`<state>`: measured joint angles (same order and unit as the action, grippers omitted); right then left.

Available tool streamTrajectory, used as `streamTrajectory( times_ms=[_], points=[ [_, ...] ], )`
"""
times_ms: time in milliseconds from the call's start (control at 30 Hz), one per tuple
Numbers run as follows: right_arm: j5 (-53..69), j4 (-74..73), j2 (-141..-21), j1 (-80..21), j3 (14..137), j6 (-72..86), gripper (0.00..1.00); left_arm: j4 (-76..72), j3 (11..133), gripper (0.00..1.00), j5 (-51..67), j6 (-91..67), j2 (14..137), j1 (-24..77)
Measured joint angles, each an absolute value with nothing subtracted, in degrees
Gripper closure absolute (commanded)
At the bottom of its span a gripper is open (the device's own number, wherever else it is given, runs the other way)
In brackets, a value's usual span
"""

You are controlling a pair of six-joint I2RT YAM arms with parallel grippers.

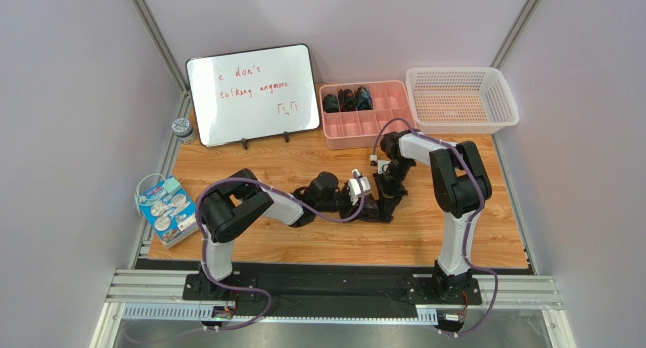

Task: Roll the ties
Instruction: Roll the tie at the center of the board.

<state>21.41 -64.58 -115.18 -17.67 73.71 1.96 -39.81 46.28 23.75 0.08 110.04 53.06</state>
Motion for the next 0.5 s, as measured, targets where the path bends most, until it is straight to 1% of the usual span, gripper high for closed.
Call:
streamTrajectory(
  times_ms=[167,267,367,500],
  points=[
    [22.0,-65.8,-116.3,-18.0,74.5,2.5,0.99,-43.8,43.8,1.00,27.2,2.3,109.9,52.8],
    [22.7,-66.3,-116.9,-18.1,74.7,2.8,0.99,-43.3,43.4,1.00,29.2,5.9,109.0,52.8],
    [22.9,-66.4,-116.9,-18.2,74.7,2.8,0.99,-36.9,45.8,1.00,30.1,9.4,108.3,52.8],
    [23.1,-66.1,-116.6,-18.1,74.2,2.7,0.98,-22.8,52.5,1.00,29.6,13.8,108.4,52.8]
  ],
)
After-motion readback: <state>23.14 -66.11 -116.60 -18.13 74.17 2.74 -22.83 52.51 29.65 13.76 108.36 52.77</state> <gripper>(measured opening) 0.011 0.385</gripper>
